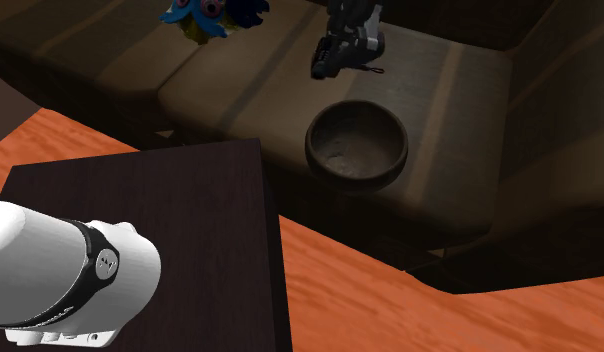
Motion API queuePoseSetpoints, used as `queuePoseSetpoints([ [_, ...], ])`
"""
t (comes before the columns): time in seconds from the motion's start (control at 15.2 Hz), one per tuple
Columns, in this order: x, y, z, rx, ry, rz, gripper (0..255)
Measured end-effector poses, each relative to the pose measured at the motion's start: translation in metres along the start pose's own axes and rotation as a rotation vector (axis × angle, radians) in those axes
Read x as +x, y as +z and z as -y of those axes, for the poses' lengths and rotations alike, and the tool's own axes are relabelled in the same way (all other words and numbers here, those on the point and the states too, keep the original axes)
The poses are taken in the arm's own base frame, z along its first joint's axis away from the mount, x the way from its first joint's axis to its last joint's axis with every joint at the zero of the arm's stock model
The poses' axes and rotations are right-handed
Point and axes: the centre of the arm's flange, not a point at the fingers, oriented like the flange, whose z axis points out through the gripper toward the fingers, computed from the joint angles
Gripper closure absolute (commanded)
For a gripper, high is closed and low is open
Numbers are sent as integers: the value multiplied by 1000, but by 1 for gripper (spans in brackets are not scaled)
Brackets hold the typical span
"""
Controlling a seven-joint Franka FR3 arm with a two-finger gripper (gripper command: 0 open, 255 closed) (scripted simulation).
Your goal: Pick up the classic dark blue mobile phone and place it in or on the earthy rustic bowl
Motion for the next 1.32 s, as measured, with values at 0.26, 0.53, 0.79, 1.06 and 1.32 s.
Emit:
queuePoseSetpoints([
  [0.26,27,-8,-21,0,0,0,255],
  [0.53,32,10,-23,-1,0,0,255],
  [0.79,38,30,-27,-1,0,1,255],
  [1.06,45,50,-30,-1,0,0,255],
  [1.32,50,67,-33,-1,0,0,255],
])
